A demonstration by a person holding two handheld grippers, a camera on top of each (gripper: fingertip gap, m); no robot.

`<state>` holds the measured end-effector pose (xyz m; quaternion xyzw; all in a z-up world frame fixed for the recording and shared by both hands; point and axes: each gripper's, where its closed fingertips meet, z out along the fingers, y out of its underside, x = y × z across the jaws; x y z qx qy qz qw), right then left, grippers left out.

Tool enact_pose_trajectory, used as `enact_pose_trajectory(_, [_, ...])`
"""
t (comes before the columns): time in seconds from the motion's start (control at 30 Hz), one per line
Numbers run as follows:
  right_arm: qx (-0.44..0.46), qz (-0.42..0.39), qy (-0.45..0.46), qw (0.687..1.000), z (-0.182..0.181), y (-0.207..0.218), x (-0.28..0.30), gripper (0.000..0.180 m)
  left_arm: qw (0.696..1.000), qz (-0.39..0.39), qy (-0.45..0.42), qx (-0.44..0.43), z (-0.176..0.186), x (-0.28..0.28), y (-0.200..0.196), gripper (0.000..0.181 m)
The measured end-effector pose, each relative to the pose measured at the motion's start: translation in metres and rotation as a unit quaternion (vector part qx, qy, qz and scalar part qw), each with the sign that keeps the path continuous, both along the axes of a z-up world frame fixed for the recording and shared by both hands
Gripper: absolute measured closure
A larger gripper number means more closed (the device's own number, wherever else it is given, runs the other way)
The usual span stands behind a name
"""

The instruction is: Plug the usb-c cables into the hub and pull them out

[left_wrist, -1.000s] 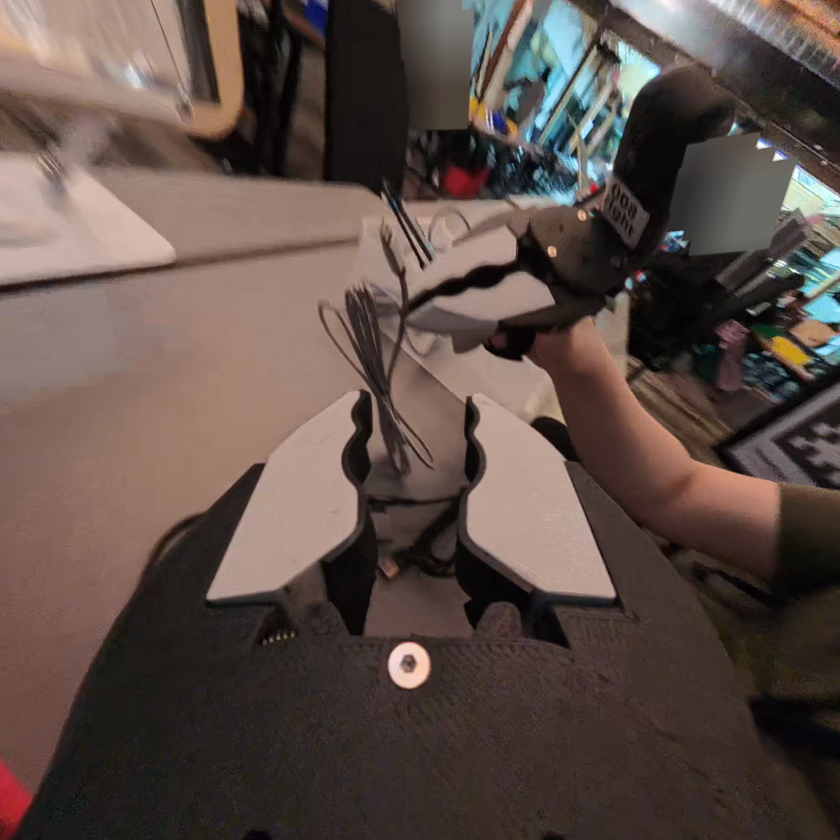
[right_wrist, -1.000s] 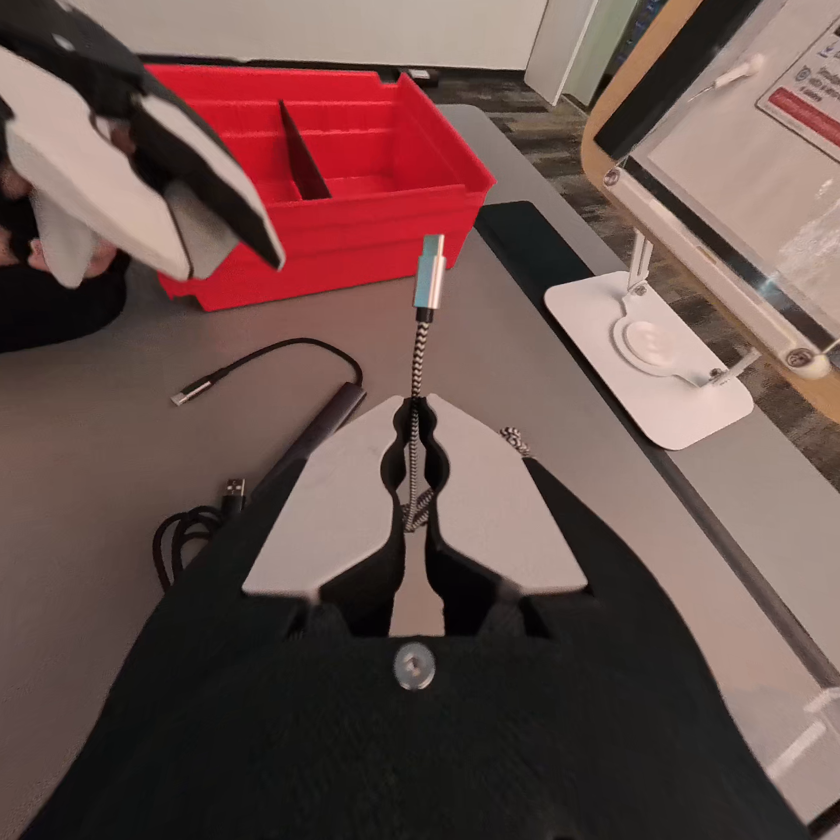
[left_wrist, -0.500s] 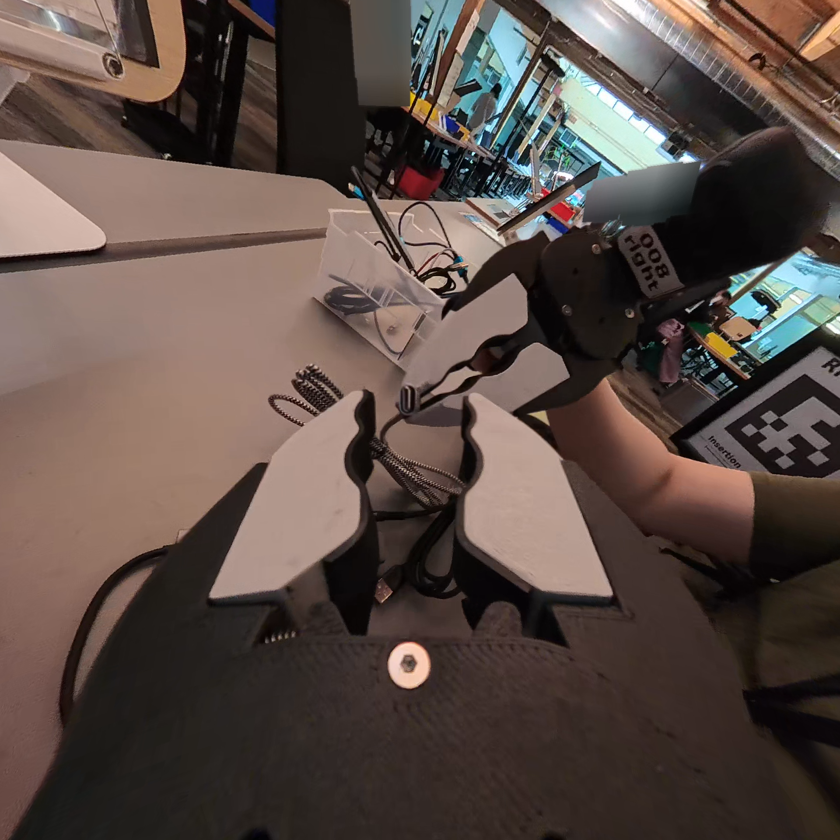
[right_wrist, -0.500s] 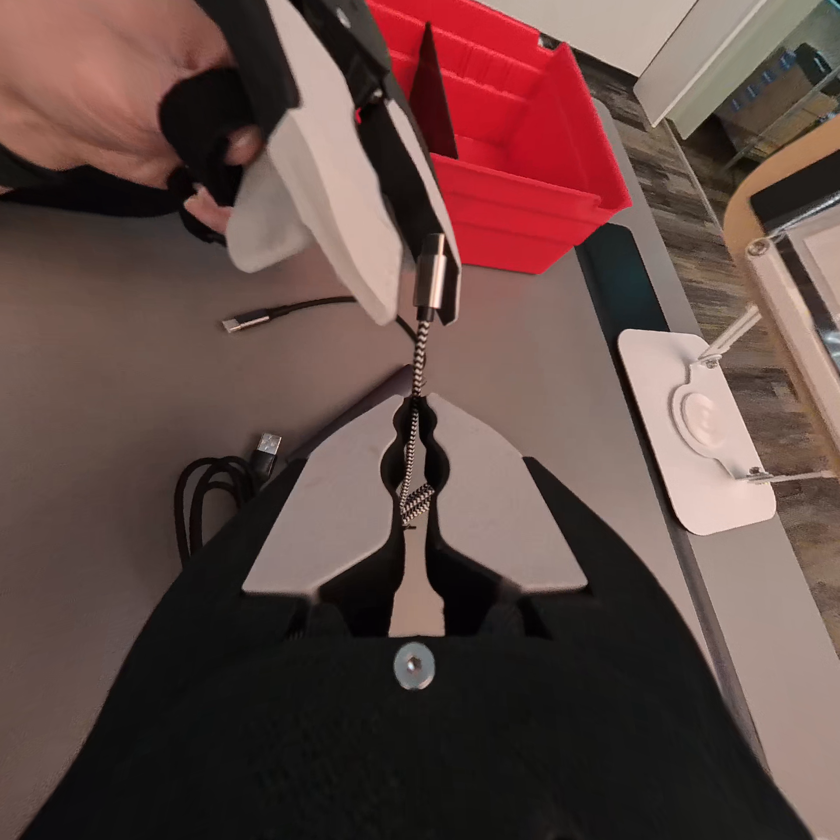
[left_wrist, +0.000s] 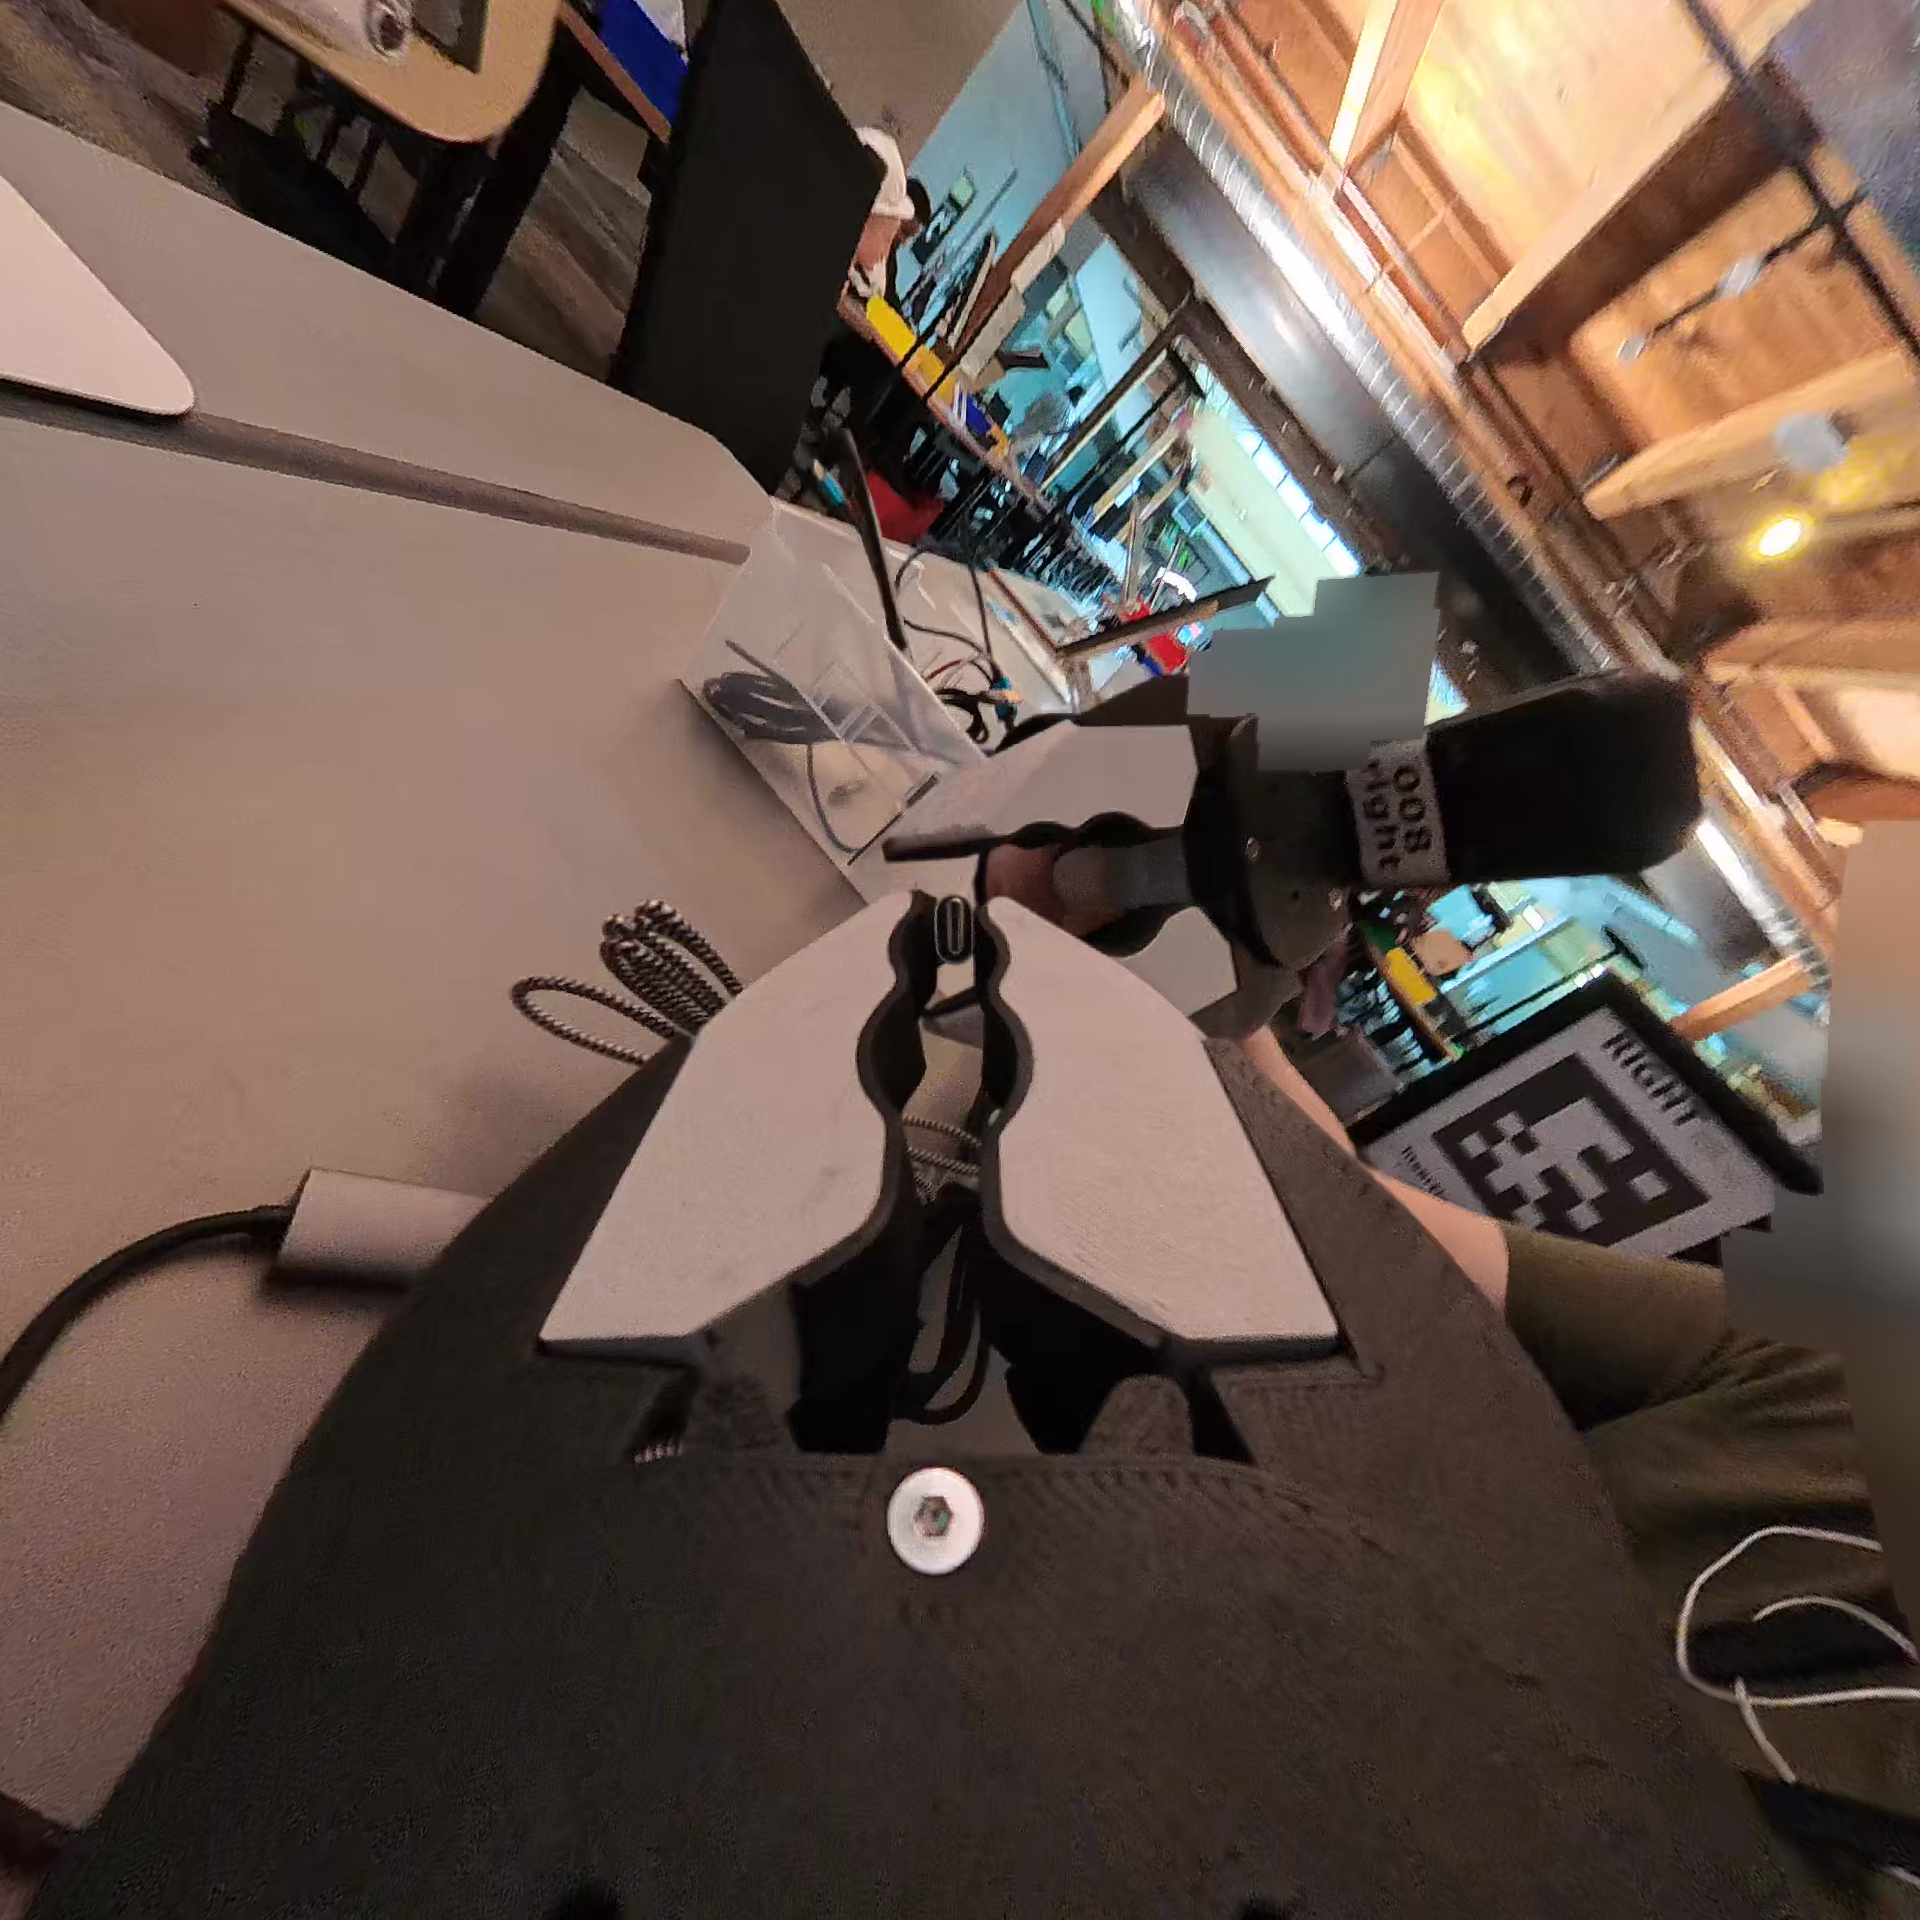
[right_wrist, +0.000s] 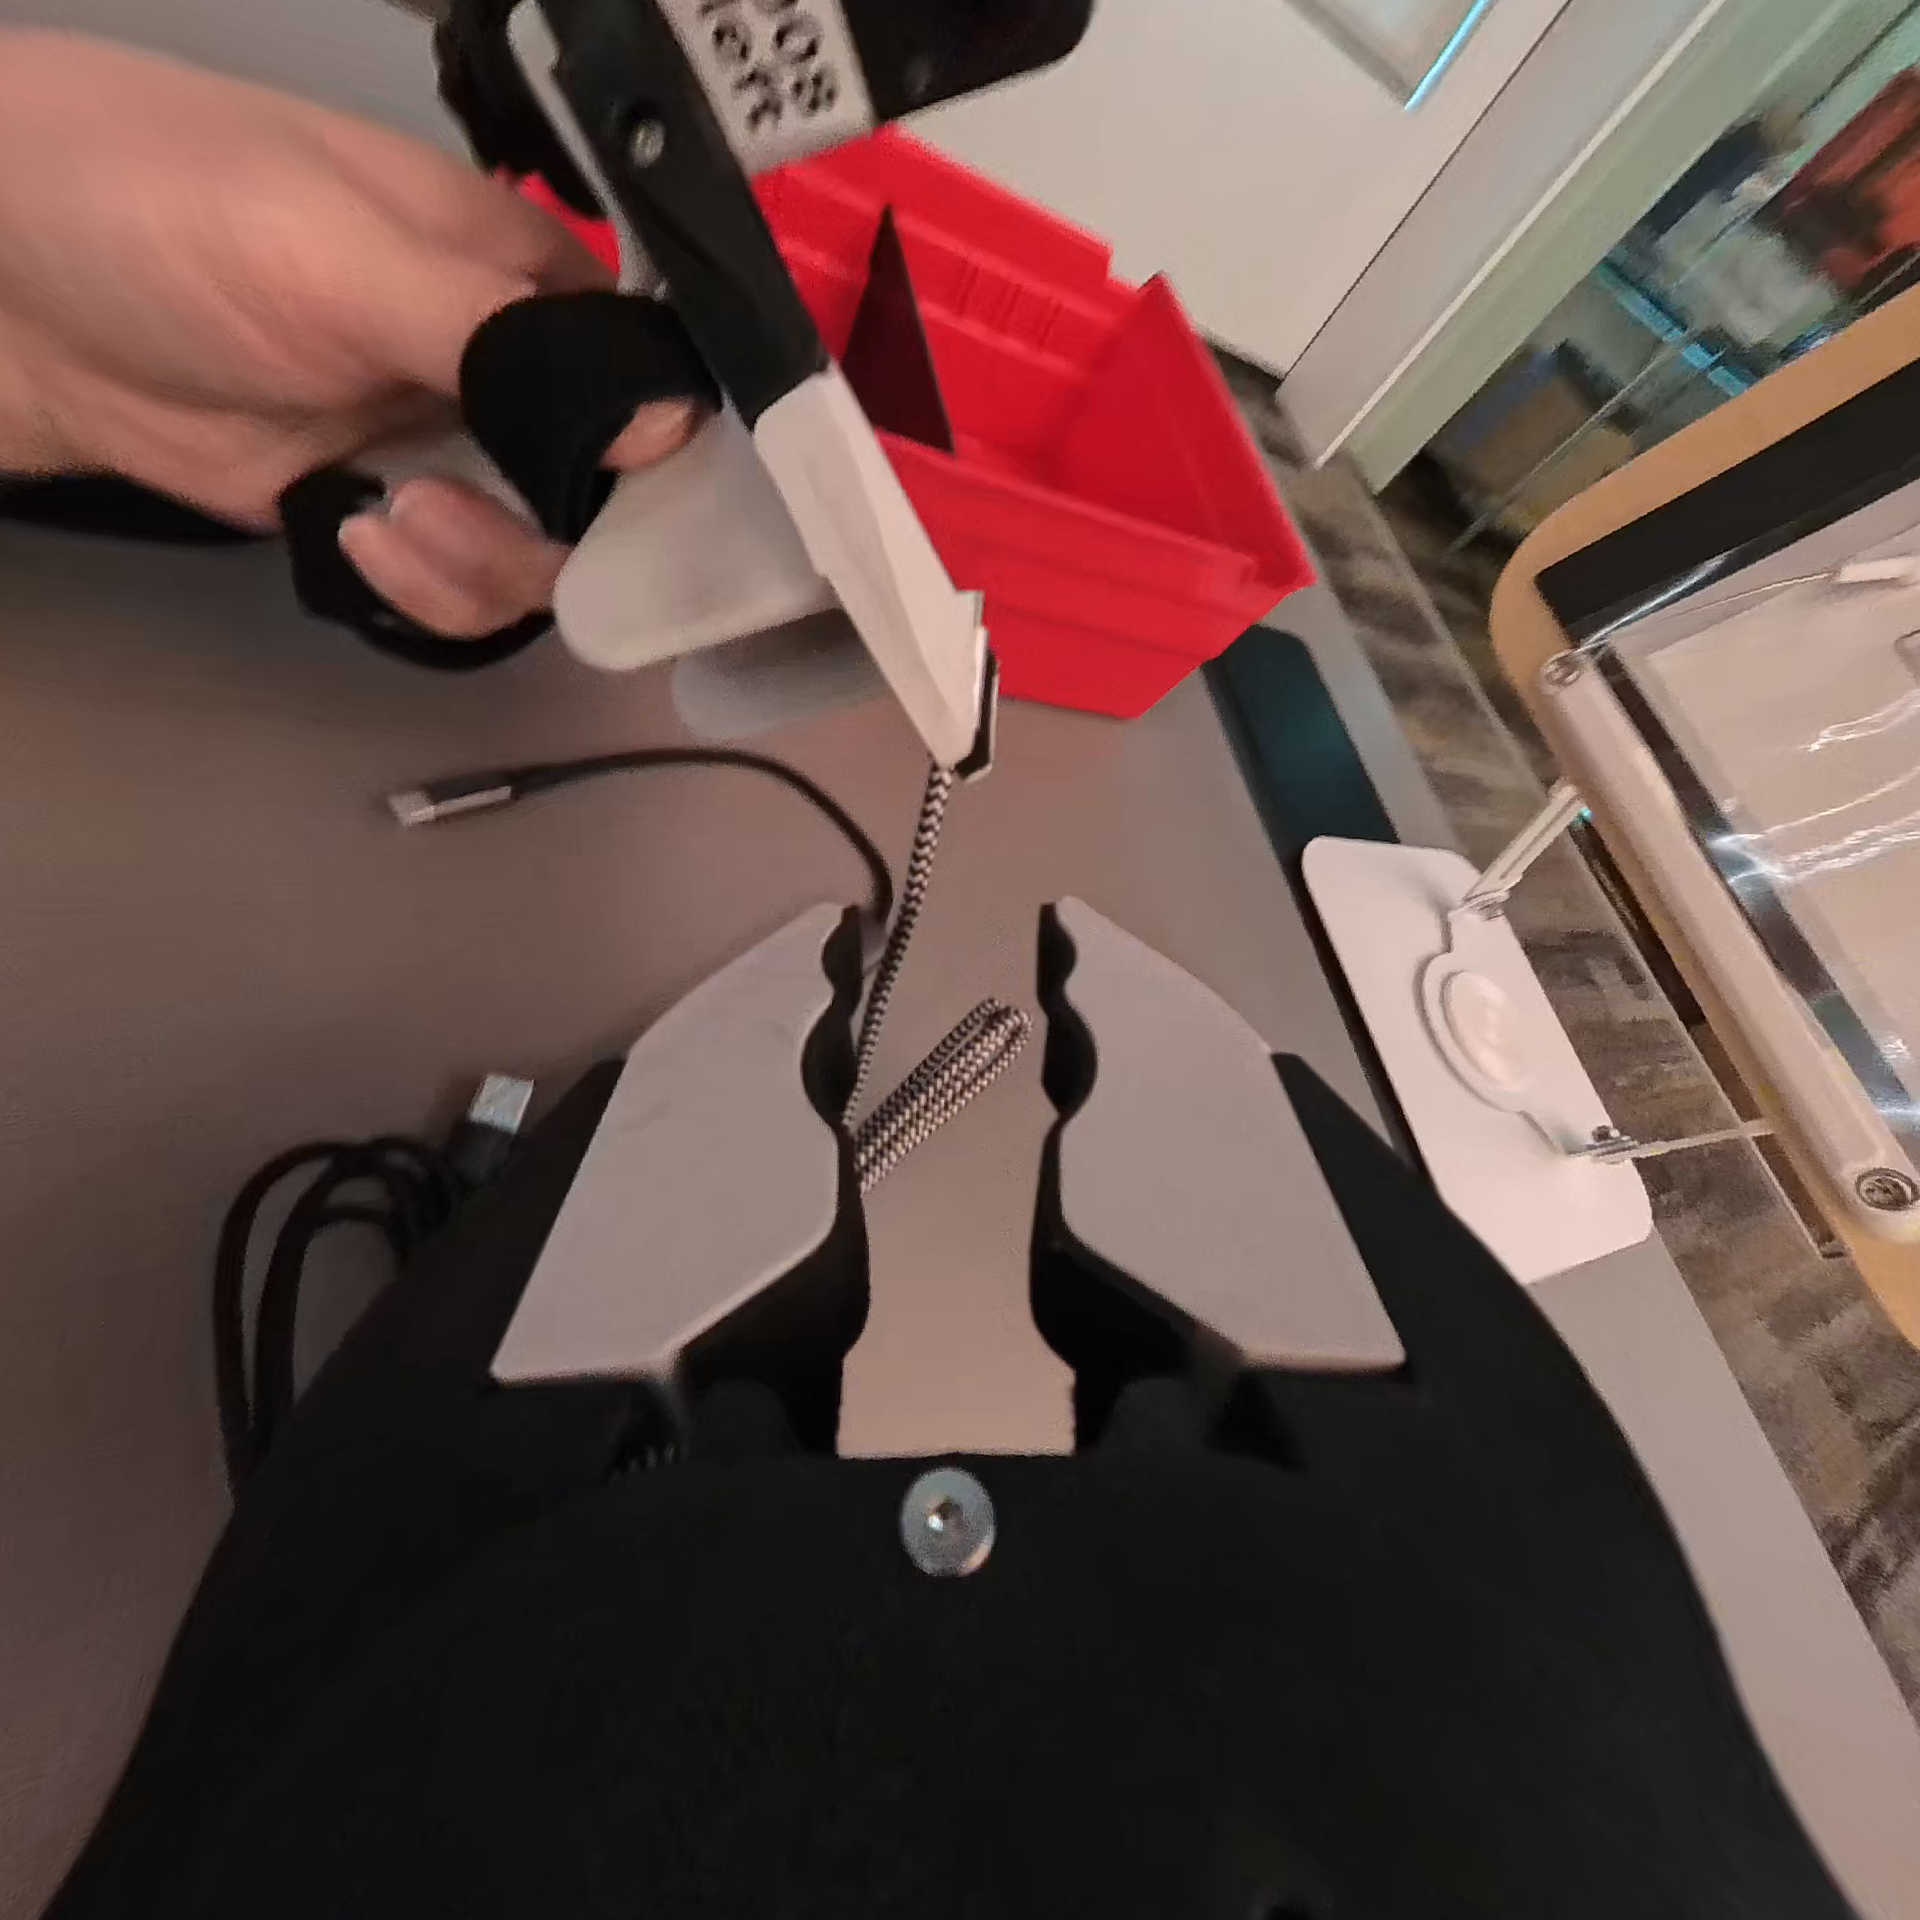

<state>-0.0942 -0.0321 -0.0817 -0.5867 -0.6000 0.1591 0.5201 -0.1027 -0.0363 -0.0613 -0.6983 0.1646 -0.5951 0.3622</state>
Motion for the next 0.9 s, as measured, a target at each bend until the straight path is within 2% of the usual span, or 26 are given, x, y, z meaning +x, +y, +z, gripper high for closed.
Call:
enact_pose_trajectory(0.17, [0.006, 0.018, 0.147, 0.989, 0.013, -0.007, -0.021, 0.142, 0.994, -0.020, -0.104, -0.034, 0.022, -0.006, -0.006, 0.175])
enact_pose_trajectory(0.37, [0.090, 0.024, 0.197, 0.976, 0.022, -0.015, -0.024, 0.142, 0.987, -0.044, -0.152, -0.030, 0.042, -0.003, -0.019, 0.175])
enact_pose_trajectory(0.43, [0.141, -0.015, 0.218, 0.965, 0.040, -0.011, -0.014, 0.142, 0.987, -0.037, -0.154, -0.019, 0.047, -0.004, -0.020, 0.175])
enact_pose_trajectory(0.5, [0.198, -0.029, 0.250, 0.947, 0.065, -0.019, -0.003, 0.151, 0.988, -0.028, -0.150, -0.003, 0.052, -0.007, -0.021, 0.175])
enact_pose_trajectory(0.57, [0.221, 0.019, 0.272, 0.936, 0.080, -0.044, -0.001, 0.176, 0.988, -0.021, -0.150, 0.005, 0.056, -0.010, -0.022, 0.175])
enact_pose_trajectory(0.63, [0.197, 0.081, 0.273, 0.938, 0.078, -0.066, -0.011, 0.180, 0.988, -0.014, -0.151, 0.013, 0.059, -0.013, -0.022, 0.175])
enact_pose_trajectory(0.73, [0.090, 0.085, 0.215, 0.969, 0.051, -0.069, -0.040, 0.180, 0.991, -0.004, -0.134, 0.027, 0.061, -0.014, -0.023, 0.175])
enact_pose_trajectory(0.9, [-0.060, -0.008, 0.142, 0.988, 0.016, -0.061, -0.068, 0.180, 0.994, 0.018, -0.086, 0.070, 0.066, -0.012, -0.029, 0.175])
